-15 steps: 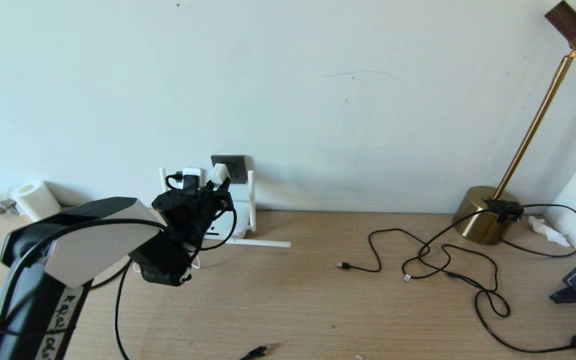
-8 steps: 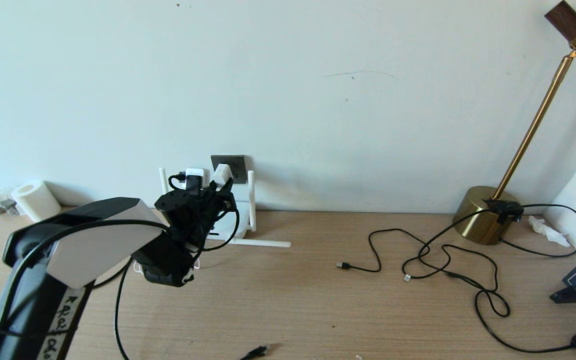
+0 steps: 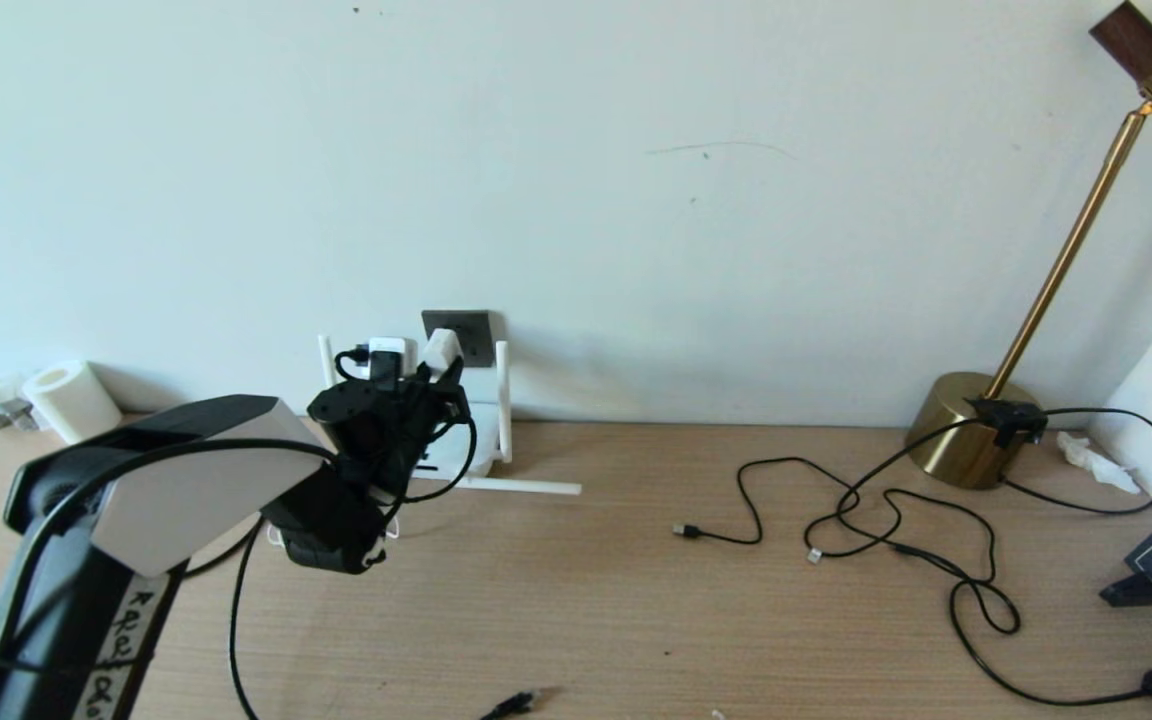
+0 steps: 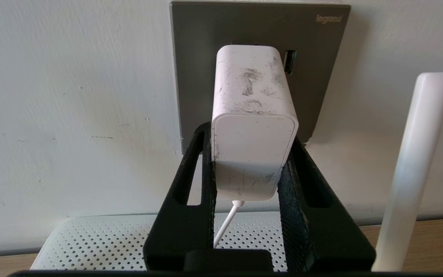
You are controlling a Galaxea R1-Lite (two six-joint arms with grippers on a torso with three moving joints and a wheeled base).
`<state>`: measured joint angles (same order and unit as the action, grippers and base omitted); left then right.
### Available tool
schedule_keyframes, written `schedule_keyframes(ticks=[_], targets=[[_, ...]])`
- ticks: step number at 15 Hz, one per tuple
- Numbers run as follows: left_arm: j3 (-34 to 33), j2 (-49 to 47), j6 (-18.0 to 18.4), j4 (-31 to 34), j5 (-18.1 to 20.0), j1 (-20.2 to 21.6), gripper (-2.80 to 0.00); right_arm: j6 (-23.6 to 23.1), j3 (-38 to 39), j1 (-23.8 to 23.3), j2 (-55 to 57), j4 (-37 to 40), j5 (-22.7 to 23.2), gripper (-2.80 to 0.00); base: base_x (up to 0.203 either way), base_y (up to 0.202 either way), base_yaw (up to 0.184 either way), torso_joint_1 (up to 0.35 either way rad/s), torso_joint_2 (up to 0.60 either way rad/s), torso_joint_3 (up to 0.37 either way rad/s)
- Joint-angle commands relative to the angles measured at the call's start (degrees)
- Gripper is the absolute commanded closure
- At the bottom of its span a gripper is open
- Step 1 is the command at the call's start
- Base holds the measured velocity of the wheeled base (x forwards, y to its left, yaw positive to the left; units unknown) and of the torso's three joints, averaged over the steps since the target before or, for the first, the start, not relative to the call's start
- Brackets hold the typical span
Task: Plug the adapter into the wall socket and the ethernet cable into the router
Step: Plug plug into socket
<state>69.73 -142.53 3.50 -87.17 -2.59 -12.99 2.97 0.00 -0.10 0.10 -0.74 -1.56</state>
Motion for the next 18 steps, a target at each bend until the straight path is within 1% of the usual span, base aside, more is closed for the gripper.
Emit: schedule_keyframes(ticks=[1,5,11,18], targets=[[-0.03,0.06,0.02,-0.49,-0.05,0.16,0.00,0.01,0.00,0.01,-0.01,-0.05,-0.02,0.00,0.000,0.000,0.000,0.000,0.00,0.000],[0.23,-0.03,0.09,-0.49,0.03,0.42,0.00,0.01,0.00,0.01,-0.01,-0.05,-0.02,0.00,0.000,0.000,0.000,0.000,0.00,0.000],[2.31,-0.20,0.10,-0.49,0.13,0.33,0.00,0.01,0.00,0.01,-0.01,-0.05,-0.02,0.00,0.000,0.000,0.000,0.000,0.00,0.000],[1.90,-0.47,0.10,-0.49,0.13,0.33,0.00,0.01,0.00,0.01,-0.01,-0.05,-0.02,0.00,0.000,0.000,0.000,0.000,0.00,0.000]])
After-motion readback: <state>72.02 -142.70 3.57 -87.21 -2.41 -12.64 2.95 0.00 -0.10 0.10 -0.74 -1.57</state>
